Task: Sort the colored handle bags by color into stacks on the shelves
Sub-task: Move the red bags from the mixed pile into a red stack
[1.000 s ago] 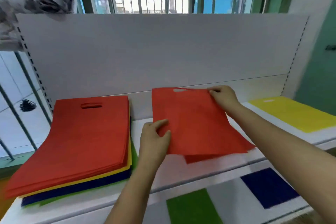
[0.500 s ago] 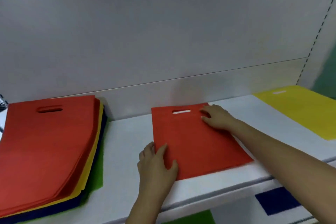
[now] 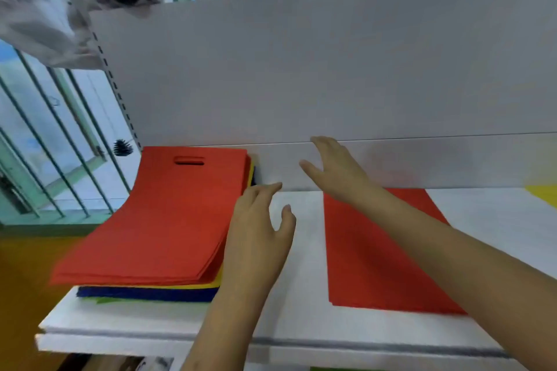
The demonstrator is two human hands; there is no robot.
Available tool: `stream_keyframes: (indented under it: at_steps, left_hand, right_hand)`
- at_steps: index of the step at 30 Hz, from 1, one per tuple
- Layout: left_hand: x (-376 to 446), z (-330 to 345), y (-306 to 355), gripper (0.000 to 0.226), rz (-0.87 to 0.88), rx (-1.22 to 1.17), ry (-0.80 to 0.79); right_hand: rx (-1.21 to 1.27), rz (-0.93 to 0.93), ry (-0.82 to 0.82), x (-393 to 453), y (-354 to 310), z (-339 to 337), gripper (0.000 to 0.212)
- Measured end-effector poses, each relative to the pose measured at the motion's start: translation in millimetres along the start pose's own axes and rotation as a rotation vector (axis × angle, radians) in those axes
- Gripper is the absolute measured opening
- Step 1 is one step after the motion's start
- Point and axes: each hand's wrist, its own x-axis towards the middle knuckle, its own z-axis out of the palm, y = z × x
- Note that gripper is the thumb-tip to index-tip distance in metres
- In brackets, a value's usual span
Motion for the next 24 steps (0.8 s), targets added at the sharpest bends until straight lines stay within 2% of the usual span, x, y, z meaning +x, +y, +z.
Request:
stream_keyframes:
  at_steps: [3, 7, 9, 10, 13, 17, 21, 23, 24]
  left_hand:
    - [9.5, -46.3, -29.5, 0.035, -0.053, 0.06, 0.182]
    - [4.8, -97.4, -86.9, 0.041, -0.331, 0.089, 0.244]
    - [-2.3, -116.2, -120.8, 0.057, -0.537, 0.316, 0.212]
    - [-7.2, -123.4, -136.3, 0.067, -0.647, 0.417, 0.146]
    - [-20.8, -131.3, -169.1, 0.086, -0.835, 0.442, -0.006]
    - [-17.6, -124.4, -173.1, 0.073, -0.736, 0.61, -0.021]
    - [-14.5, -122.3, -169.6, 0.057, -0.681, 0.576, -0.028]
    - [-14.1, -120.3, -166.2, 0.051, -0.658, 0.581, -0.012]
    - [-14.3, -118.8, -164.1, 0.048, -0.647, 0.593, 0.001]
  right_hand:
    - [-0.012, -0.144, 0.027, 12.9, -55.0, 20.5, 0.07]
    - [-0.14, -0.281, 0.038, 23.2, -113.0, 56.6, 0.082]
    - [-0.25, -0.283, 0.029, 25.9, -129.8, 75.3, 0.092]
    - [-0.3, -0.263, 0.013, 27.9, -132.3, 85.4, 0.097]
    - [-0.413, -0.186, -0.079, 31.3, -124.5, 116.5, 0.097]
    - [-0.485, -0.201, -0.012, 32.4, -118.5, 139.1, 0.078]
    - [-0.513, -0.227, 0.0, 33.8, -129.1, 136.3, 0.065]
    - [-0.533, -0.268, 0.025, 33.0, -130.6, 142.2, 0.044]
    - [-0.553, -0.258, 0.008, 31.7, -131.4, 143.7, 0.041]
